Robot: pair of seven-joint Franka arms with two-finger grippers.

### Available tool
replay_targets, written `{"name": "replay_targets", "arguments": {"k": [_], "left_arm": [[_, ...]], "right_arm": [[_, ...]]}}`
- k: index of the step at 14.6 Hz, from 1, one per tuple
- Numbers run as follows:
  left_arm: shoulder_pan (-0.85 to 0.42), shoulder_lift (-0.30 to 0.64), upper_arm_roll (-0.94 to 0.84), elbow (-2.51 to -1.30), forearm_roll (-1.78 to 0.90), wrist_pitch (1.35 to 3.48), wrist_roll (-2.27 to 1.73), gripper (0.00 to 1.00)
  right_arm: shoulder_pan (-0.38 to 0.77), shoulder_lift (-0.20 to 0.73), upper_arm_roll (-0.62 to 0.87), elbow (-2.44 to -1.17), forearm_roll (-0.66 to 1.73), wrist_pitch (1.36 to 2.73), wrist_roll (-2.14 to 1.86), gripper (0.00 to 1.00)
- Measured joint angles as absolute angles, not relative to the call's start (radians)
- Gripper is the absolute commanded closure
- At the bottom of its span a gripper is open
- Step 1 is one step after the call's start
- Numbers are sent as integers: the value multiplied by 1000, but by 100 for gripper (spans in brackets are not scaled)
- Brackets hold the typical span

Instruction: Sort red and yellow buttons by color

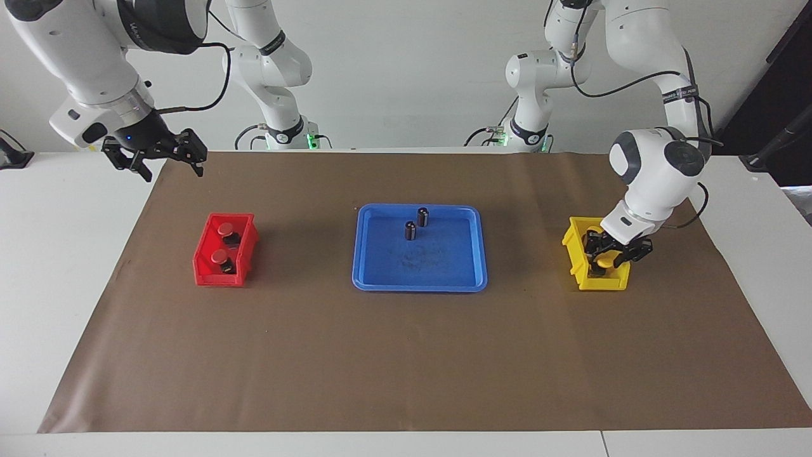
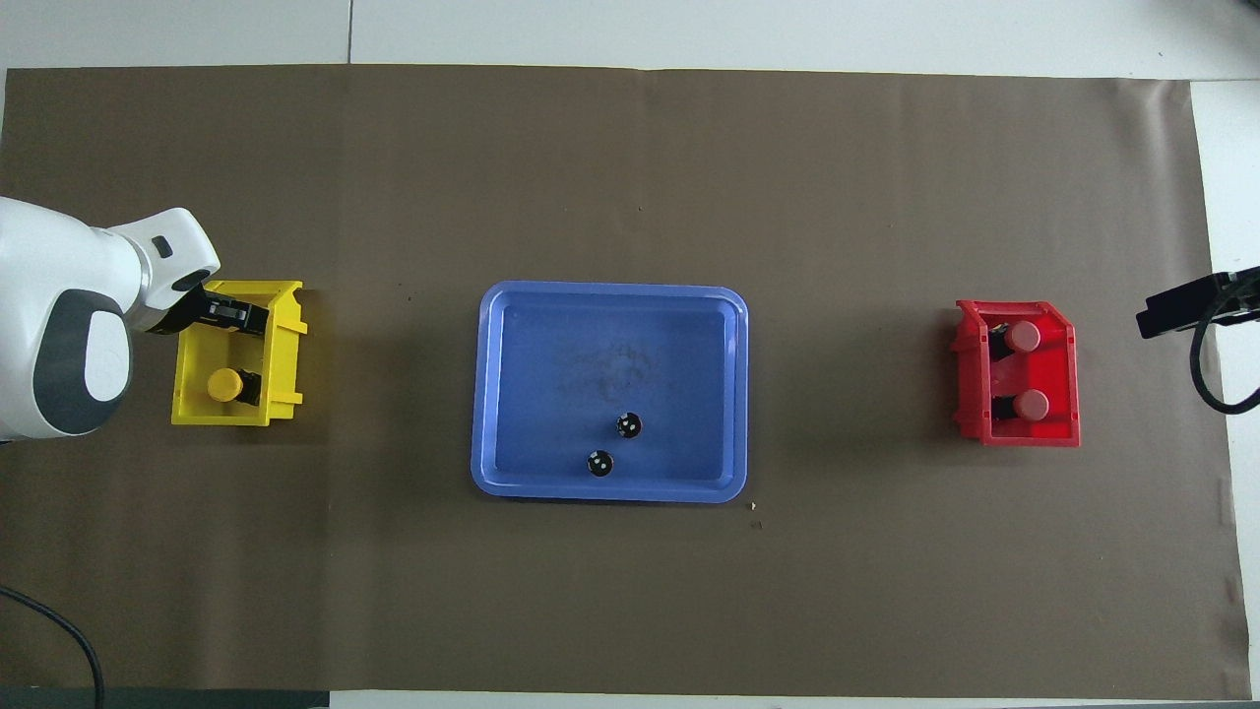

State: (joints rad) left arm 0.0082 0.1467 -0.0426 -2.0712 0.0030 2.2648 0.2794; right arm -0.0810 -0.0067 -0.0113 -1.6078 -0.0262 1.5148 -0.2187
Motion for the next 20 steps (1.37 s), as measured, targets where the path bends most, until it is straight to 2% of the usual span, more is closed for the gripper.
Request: {"name": "replay_targets", "arguments": {"k": [2,11,15,20], "left_arm": [[8,142,-43,-2012,3,2182,279,0],[6,106,-57,-1504,-1,1608,200,0],[-9,106,-63,-1418,-12,1494,116,0],[-10,106,-63,-1399,-12,1458,101,0]], "right_arm": [[-81,-7,-9,-1608,-26,1513,-219,0],[-80,-7,-3,-1604,-26,1512,-219,0],[-80,-7,-3,-1603,-26,1512,-219,0],[-80,-7,-3,-1603,-26,1512,-218,0]]}}
